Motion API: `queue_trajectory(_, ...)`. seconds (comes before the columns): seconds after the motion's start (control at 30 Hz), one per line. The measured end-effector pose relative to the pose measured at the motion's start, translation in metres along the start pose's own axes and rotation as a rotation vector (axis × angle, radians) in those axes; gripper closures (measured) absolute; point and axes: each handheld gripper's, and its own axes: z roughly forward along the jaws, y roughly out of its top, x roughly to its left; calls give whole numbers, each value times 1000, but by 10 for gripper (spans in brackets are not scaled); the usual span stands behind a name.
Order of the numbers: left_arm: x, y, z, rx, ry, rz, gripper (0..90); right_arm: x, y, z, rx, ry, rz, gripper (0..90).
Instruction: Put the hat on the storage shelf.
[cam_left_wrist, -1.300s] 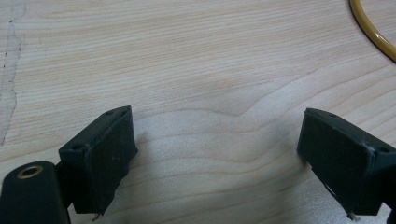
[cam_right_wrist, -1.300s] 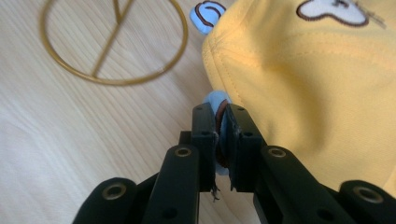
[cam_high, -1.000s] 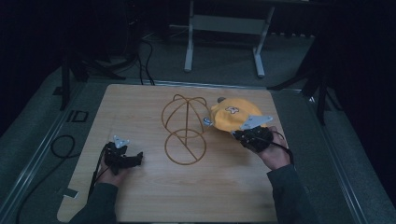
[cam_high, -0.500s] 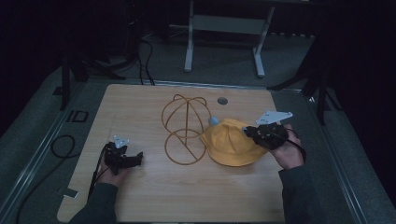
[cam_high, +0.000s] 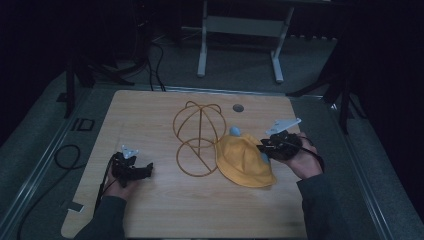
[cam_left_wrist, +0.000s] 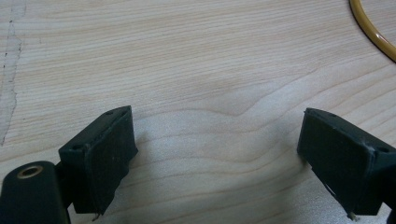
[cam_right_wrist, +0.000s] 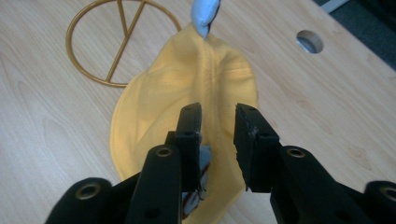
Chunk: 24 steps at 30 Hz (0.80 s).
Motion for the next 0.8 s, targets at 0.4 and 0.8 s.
queue_trajectory(0.4,0,0,0,-3,0,-1,115,1,22,11,91,25,-22,670)
queue_trajectory(0.8,0,0,0,-2,1,-1,115,-5,44,34,211,91,-4,597)
